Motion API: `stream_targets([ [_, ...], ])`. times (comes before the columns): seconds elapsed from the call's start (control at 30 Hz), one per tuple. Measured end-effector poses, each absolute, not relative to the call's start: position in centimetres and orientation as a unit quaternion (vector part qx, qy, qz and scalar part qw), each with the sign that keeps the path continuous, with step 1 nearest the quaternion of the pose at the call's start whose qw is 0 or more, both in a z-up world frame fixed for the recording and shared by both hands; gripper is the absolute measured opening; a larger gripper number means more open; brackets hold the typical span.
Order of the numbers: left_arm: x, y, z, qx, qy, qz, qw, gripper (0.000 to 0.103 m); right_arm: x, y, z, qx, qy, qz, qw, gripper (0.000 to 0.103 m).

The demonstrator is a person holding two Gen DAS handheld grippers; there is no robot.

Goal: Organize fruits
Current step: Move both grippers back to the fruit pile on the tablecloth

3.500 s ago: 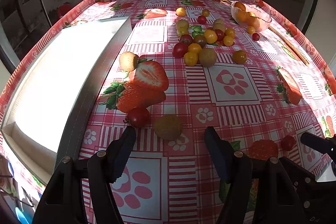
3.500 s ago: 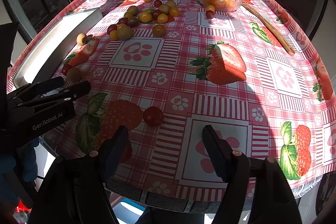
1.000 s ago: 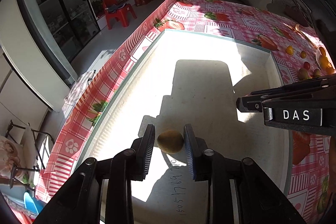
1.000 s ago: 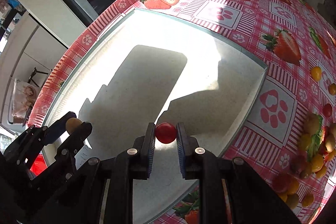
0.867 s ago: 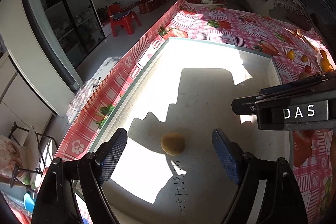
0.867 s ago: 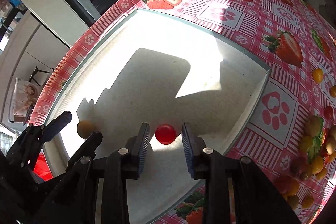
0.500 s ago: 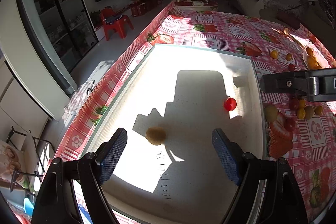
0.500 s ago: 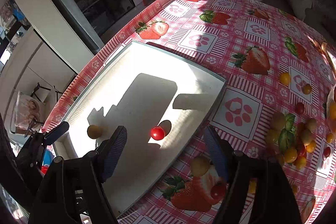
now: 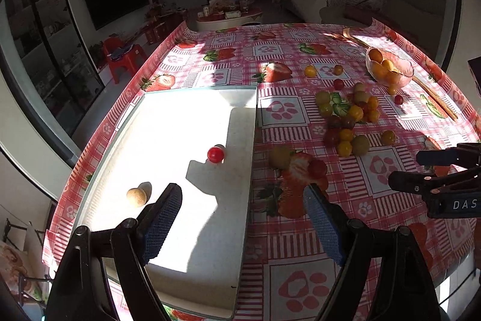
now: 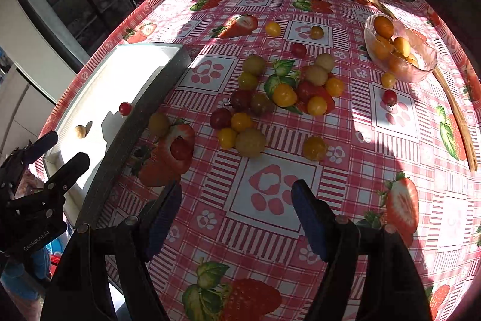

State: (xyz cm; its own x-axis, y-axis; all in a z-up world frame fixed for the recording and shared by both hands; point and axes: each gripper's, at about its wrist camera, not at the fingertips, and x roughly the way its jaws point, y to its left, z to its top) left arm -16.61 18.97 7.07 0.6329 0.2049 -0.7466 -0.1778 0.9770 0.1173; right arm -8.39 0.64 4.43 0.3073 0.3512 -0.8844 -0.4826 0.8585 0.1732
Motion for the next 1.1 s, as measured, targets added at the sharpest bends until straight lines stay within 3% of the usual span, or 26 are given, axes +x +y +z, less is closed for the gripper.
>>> stream_targets([
  [0.33,-13.3,13.1,4.9,0.018,0.444,0.077,0.893,0.084,-7.6,-4.6,2.9,-0.052,0.529,0.211,0.82,0.079],
  [0.6,-10.4,13.9,1.9,-0.001,0.473,0.104,0.875,0.084,-5.4,-4.1,2.0,-0.063,0.521,0.226,0.821,0.078],
  [0.83,-9.2,14.2,0.6,-0.018,0.481,0.099,0.871,0.083,-4.2,-2.2,1.6,-0.086,0.506,0.244,0.823,0.064],
  [1.0,-8.8,14.4,0.6,-0.034,0.475,0.088,0.875,0.074,-3.5,-1.1,1.5,-0.095,0.499,0.247,0.825,0.063],
  [1.1,-8.8,14.4,0.7,-0.041,0.472,0.073,0.877,0.059,-3.2,-0.6,1.4,-0.102,0.496,0.246,0.826,0.06],
])
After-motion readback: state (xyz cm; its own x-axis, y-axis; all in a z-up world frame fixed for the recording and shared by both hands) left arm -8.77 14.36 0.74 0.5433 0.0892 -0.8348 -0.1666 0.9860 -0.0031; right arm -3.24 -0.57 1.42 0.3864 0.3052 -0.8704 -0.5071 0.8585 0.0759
